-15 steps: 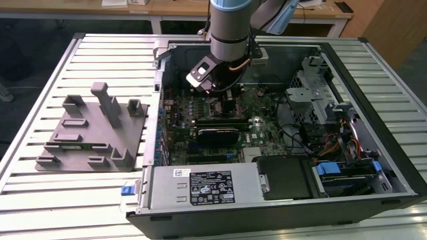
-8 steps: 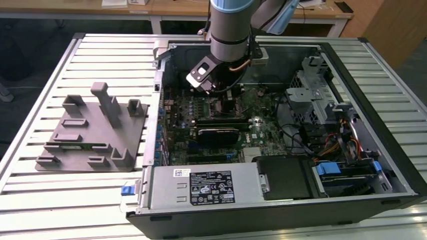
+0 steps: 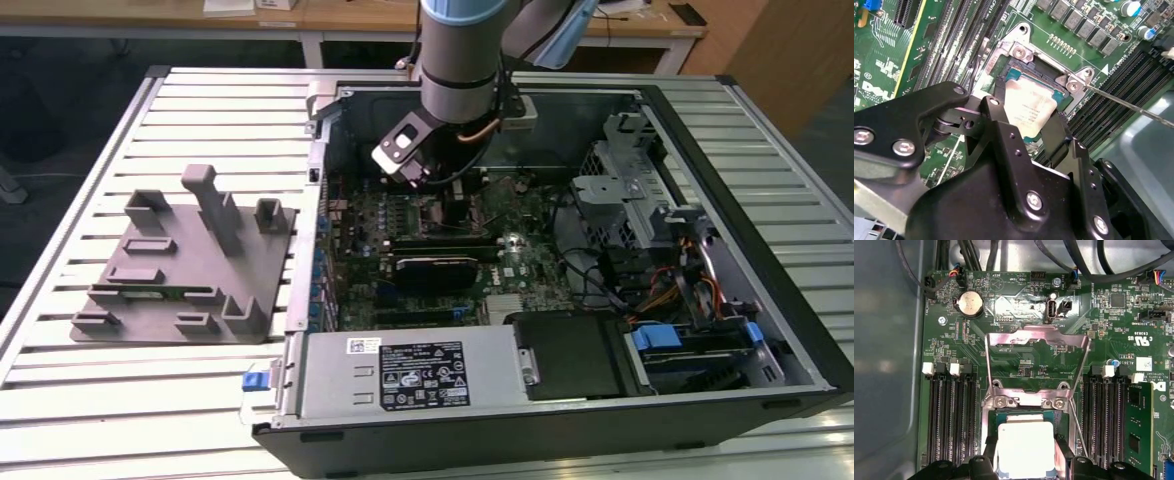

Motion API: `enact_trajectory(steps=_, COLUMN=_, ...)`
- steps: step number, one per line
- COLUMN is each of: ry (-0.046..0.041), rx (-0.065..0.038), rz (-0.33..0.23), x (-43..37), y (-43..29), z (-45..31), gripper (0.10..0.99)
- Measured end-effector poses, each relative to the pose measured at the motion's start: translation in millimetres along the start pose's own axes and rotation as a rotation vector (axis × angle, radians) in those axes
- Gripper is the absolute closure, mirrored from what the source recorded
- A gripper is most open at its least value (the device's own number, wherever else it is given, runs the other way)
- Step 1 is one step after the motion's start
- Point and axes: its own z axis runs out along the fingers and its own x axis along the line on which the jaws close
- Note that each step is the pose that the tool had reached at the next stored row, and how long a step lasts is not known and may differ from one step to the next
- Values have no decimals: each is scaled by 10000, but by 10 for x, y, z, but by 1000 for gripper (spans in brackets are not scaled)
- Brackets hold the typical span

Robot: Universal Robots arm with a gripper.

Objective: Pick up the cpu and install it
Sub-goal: 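Place the cpu into insertion slot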

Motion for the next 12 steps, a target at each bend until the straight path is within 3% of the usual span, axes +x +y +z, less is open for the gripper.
enact_trajectory(steps=12, ry=-24, rx=-5, rz=599, x=-8, y=-1, z=-6, gripper=553)
